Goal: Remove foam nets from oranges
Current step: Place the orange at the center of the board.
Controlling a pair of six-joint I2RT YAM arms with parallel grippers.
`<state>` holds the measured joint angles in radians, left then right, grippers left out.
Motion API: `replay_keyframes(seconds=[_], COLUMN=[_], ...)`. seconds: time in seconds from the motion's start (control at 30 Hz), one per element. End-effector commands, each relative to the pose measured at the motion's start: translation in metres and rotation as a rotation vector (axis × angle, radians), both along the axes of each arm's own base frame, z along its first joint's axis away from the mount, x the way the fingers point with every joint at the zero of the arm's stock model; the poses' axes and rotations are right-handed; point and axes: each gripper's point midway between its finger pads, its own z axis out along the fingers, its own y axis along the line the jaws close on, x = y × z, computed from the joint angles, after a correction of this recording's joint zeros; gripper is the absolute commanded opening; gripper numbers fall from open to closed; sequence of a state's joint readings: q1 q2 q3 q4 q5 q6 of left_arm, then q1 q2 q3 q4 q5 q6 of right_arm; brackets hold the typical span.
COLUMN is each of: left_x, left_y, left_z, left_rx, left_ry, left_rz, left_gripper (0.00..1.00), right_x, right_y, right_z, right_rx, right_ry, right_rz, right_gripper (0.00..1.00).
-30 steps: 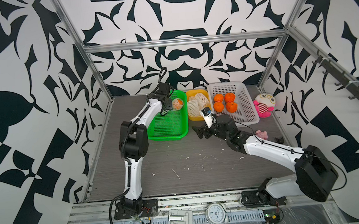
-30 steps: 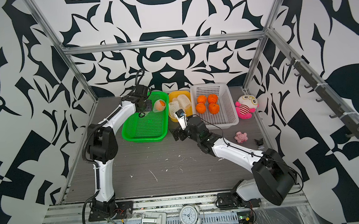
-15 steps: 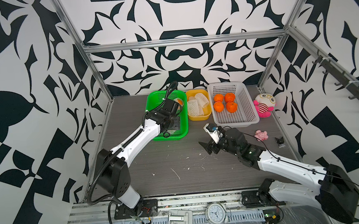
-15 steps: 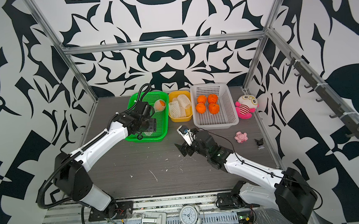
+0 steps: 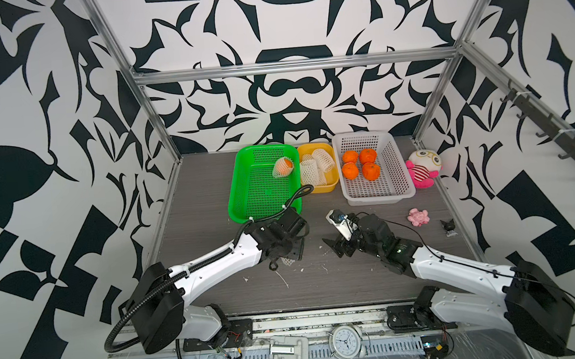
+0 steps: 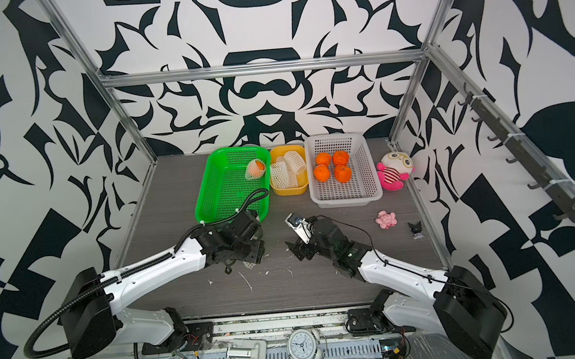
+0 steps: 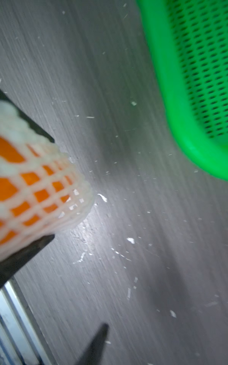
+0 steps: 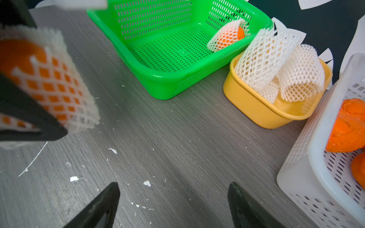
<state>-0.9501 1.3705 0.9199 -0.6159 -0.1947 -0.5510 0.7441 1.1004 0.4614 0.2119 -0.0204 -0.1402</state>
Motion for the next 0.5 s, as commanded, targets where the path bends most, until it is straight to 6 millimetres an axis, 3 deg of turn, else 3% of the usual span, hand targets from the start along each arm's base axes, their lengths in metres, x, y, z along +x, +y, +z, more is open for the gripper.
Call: replay_keyframes(seconds=[0.0,0.17,0.47], left_x=[-0.013,-0.024,-0.034], left_y=[-0.013,-0.015,-0.013], left_z=[-0.008,-0.044,-0.069], left_rx=[-0.054,-0.012,0.011], left_ry=[-0.025,-0.025,-0.002], left_rz=[-0.036,-0.083,-0.1], left_gripper=[0.67,0.68,0.73], right_x=[-0.001,-0.003,-0.003], right_y=[-0.005,-0.006,-0.005], right_z=[0.004,0.006,0.011], right_rx=[-0.028,-0.012,-0.001], right_ry=[-0.029,-0.038,-0.055], right_rz=[-0.002,-0.005,0.0], right_gripper=[0.89,0.89,0.88])
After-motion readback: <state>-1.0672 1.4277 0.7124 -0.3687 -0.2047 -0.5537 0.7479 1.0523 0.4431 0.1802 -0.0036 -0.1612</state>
